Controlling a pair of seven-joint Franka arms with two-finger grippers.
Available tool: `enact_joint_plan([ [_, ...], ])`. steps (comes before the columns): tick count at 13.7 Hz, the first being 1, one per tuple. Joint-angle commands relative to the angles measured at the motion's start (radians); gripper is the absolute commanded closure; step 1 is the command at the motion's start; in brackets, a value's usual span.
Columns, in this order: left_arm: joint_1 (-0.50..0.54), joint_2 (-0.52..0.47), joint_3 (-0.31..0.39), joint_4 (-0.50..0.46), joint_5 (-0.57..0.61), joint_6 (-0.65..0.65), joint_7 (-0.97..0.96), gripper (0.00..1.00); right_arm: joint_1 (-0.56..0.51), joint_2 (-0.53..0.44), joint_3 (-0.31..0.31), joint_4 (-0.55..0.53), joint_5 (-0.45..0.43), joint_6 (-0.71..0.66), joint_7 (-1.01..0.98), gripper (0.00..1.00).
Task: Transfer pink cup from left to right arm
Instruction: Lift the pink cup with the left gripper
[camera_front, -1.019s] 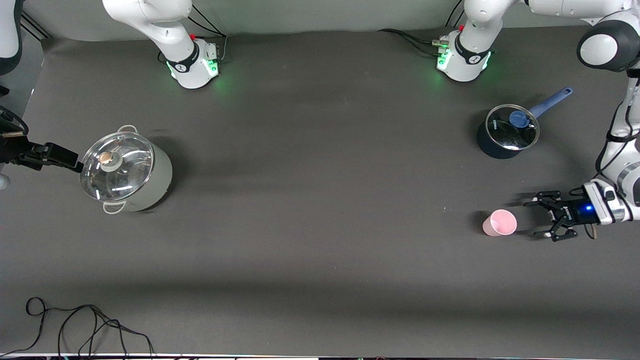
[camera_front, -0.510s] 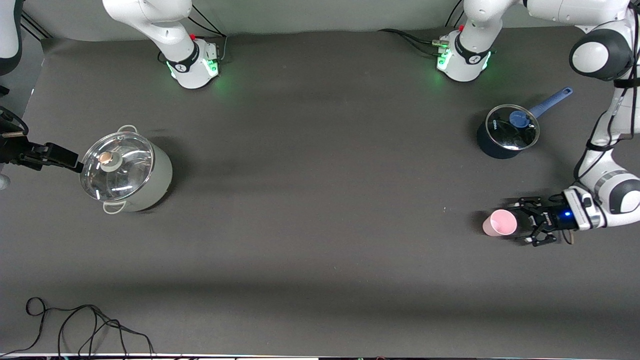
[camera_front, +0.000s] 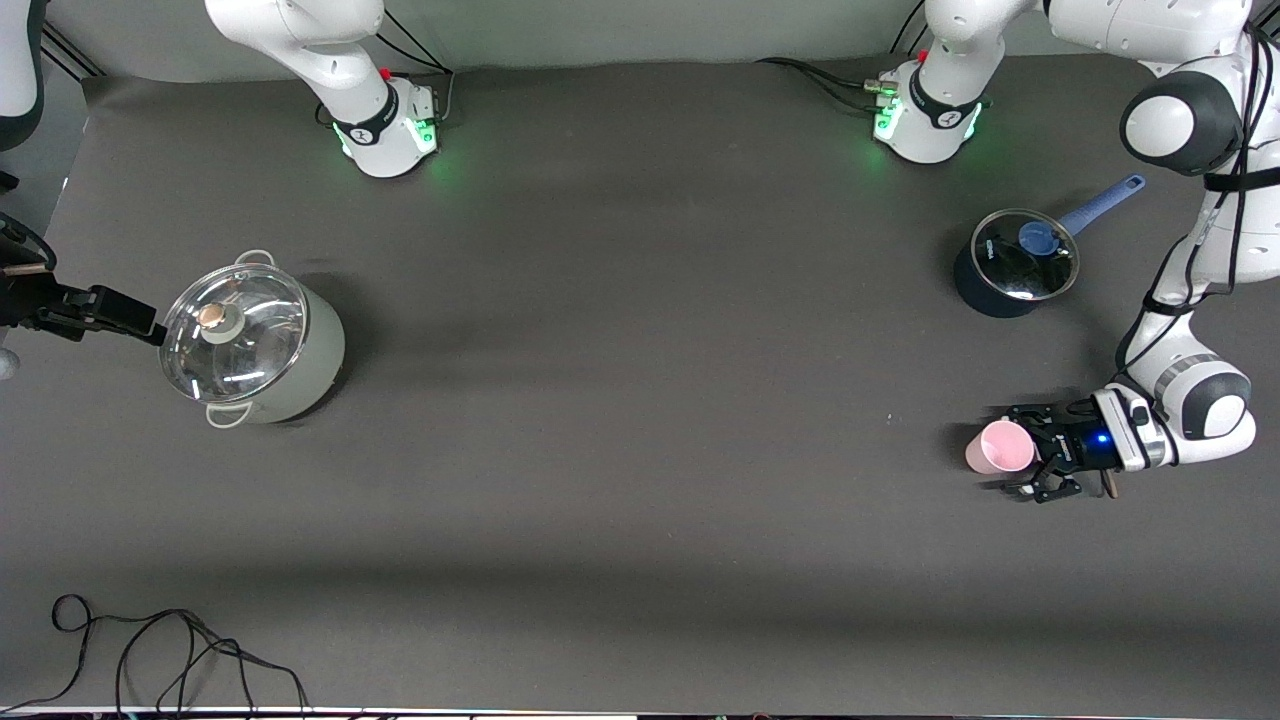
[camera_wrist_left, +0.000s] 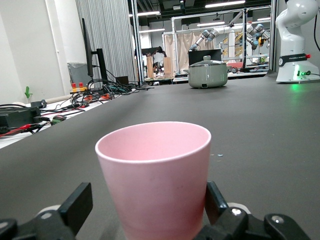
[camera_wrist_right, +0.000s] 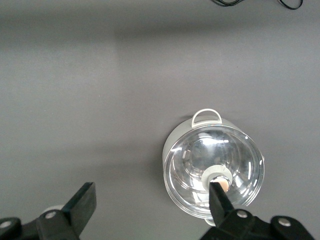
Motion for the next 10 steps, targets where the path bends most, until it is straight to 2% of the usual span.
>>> enact_joint_plan([
  [1, -0.013, 0.01, 0.005, 0.011, -0.021, 0.008, 0.019, 0.03, -0.001, 0.01, -0.002, 0.022, 0.002, -0.009, 0.004, 0.0],
  [4, -0.013, 0.027, 0.005, 0.013, -0.026, 0.008, 0.021, 0.03, -0.001, 0.01, -0.002, 0.022, 0.002, -0.009, 0.003, 0.0],
  [5, -0.013, 0.026, 0.005, 0.013, -0.026, 0.008, 0.024, 0.06, -0.001, 0.01, -0.002, 0.024, 0.002, -0.009, 0.003, 0.0],
  [6, -0.013, 0.026, 0.005, 0.018, -0.026, 0.008, 0.041, 0.27, -0.001, 0.01, -0.002, 0.024, 0.004, -0.009, 0.003, 0.0],
  [7, -0.013, 0.026, 0.005, 0.018, -0.027, 0.008, 0.053, 0.73, -0.003, 0.01, -0.002, 0.024, 0.002, -0.009, 0.003, 0.0],
  [8, -0.013, 0.026, 0.005, 0.018, -0.032, 0.009, 0.053, 1.0, -0.003, 0.01, -0.002, 0.024, 0.002, -0.009, 0.003, 0.0],
  [10, -0.013, 0.024, 0.005, 0.021, -0.034, 0.008, 0.051, 1.0, -0.001, 0.01, -0.002, 0.024, 0.002, -0.009, 0.001, 0.0],
])
